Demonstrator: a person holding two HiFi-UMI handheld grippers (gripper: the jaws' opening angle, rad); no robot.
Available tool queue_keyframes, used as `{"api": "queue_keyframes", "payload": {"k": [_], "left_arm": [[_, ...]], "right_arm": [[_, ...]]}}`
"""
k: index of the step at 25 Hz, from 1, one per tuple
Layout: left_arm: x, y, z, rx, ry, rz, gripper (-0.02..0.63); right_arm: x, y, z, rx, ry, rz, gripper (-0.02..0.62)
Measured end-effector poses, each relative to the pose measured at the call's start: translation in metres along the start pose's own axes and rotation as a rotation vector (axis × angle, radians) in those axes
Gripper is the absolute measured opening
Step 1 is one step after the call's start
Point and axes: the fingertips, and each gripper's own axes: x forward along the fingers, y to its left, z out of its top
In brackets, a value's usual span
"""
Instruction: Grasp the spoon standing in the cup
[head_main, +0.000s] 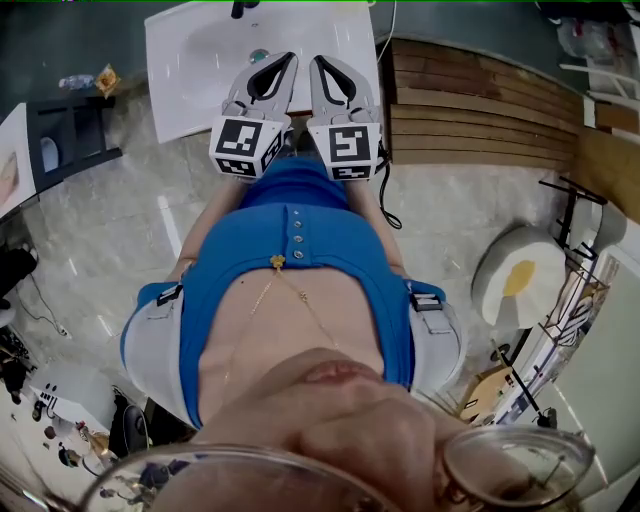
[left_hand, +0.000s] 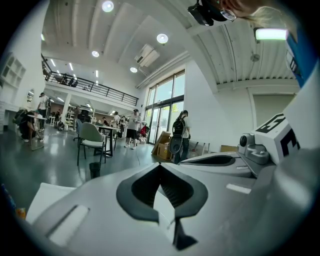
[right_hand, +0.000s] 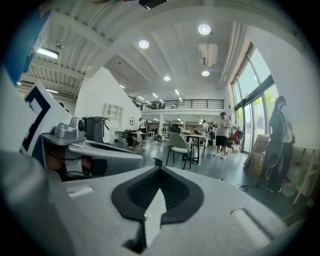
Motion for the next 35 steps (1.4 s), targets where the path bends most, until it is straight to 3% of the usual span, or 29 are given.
{"api": "queue_keyframes", "payload": {"k": [10, 23, 29, 35], "left_arm": [[0.058, -0.007, 0.02, 0.018, -0.001, 0.048, 0.0], [0.093, -0.009, 0.013, 0.013, 0.013, 0.136, 0.0], [0.095, -0.001, 0.01, 0.013, 0.031, 0.156, 0.0], [0.102, 0.012, 0.009, 0.013, 0.039, 0.118, 0.0]], "right_arm": [[0.027, -0.056, 0.017, -0.014, -0.031, 0.072, 0.002], [0.047, -0.083, 0.005, -0.025, -0.026, 0.182, 0.002], [0.056, -0.091, 0.002, -0.021, -0.017, 0.176, 0.002], [0.068, -0.093, 0.003, -0.008, -0.007, 0.135, 0.002]]}}
